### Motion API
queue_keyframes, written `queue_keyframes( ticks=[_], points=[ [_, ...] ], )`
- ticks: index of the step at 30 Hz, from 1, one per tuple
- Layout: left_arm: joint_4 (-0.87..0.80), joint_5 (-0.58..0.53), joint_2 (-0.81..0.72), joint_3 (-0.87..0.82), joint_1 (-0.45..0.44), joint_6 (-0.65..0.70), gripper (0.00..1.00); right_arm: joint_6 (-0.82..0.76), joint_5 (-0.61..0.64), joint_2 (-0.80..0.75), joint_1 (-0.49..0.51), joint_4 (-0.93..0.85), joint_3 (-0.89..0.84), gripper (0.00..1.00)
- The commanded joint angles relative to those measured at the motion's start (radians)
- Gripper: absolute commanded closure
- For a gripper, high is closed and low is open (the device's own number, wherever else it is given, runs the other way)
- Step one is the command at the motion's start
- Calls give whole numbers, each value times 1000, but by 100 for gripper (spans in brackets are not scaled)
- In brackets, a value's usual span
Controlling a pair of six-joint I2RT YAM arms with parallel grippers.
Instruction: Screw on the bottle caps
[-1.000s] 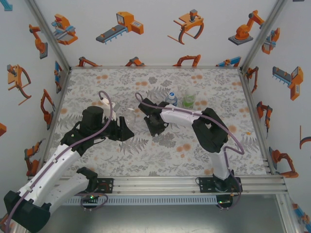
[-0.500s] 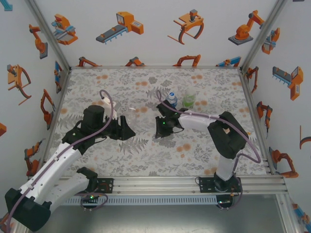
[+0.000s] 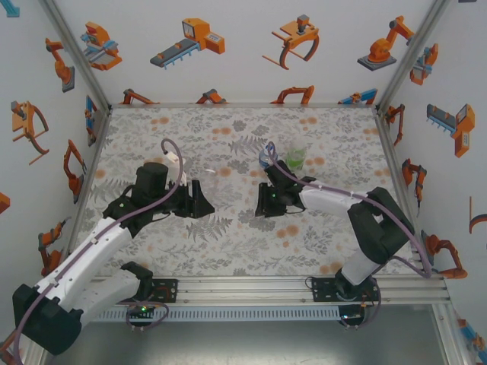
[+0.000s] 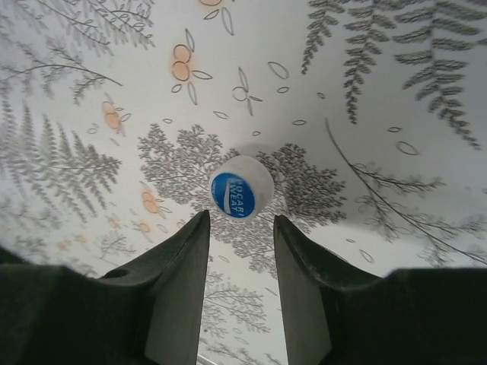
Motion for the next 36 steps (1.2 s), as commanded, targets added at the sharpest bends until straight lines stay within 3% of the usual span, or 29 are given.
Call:
queue_keyframes(
  ticks=[1,7,15,36],
  points=[
    [30,22,0,19,2,-15,96,-96,175,-13,48,-142,95,61],
    [26,17,-5,17,2,-13,96,-211,340,17,137,-177,168,52],
    [25,13,-6,11,2,-14,96,-236,334,112,172,-182,218,49],
    [40,18,5,-2,2,-20,96,-188,304,159,201,-187,226,63]
  ],
)
